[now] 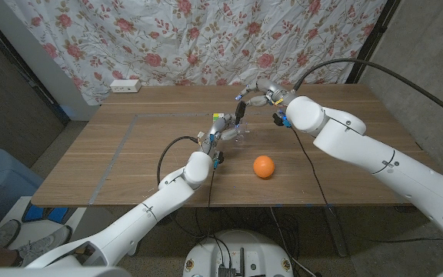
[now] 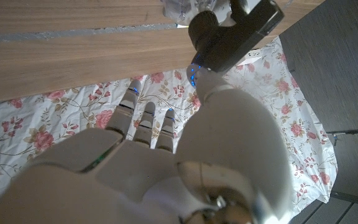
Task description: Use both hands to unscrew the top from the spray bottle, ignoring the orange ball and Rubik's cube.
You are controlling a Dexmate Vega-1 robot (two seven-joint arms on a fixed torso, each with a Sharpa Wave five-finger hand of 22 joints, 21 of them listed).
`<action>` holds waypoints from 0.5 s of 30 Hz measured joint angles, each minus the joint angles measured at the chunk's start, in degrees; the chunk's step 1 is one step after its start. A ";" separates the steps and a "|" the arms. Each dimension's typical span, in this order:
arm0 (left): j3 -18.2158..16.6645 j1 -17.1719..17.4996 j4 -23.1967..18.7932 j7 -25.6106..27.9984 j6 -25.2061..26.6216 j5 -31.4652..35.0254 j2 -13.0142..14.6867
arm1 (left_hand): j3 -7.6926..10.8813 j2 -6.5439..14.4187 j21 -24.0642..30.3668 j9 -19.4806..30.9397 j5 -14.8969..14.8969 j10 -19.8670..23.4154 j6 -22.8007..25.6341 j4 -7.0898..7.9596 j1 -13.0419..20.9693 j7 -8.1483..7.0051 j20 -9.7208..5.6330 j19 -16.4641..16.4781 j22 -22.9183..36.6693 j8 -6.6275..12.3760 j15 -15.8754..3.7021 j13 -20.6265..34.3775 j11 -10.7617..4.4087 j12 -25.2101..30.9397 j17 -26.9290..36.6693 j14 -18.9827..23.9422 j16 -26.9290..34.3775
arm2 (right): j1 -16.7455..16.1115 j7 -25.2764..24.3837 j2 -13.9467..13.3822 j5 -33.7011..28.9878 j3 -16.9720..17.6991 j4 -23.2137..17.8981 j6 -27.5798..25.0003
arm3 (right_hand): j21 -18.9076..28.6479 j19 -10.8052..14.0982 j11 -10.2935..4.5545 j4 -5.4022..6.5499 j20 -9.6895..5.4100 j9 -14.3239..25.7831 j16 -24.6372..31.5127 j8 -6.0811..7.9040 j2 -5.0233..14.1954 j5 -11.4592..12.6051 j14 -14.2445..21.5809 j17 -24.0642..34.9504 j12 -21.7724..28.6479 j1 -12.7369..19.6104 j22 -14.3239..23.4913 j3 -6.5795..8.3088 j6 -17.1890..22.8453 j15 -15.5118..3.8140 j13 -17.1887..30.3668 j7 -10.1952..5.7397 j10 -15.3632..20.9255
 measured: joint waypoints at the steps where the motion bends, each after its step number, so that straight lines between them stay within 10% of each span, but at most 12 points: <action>1: -0.03 0.07 0.01 0.05 -0.05 0.00 0.00 | 0.04 0.00 0.00 0.00 0.00 0.00 0.00 -0.04 0.00 0.00 0.00 0.00 0.00 0.00 0.00 0.00 0.00 0.00 0.00 0.00 0.00 | 0.00 0.00 -0.03 0.01 0.01 0.01 0.19 | 0.00 -0.10 0.00 0.00 -0.10 -0.03 0.00 -0.08 -0.01 0.00 0.00 0.16 0.00 0.01 0.00 0.00 -0.41 0.00 0.00 0.02 0.00; 15: -0.28 0.36 0.25 0.50 -1.17 0.00 -0.02 | 0.04 -0.01 0.00 0.00 0.00 0.00 0.00 -0.04 -0.01 0.00 0.00 0.00 0.00 -0.16 0.00 0.01 0.00 -0.14 0.13 -0.01 0.00 | 0.37 0.58 -0.88 -0.01 0.51 -0.75 -0.35 | 0.00 -0.29 0.23 1.67 -0.30 -1.28 0.00 -2.68 -0.77 -0.65 -0.10 0.49 0.00 -0.67 0.00 -1.67 -4.48 -0.10 0.00 0.00 -0.22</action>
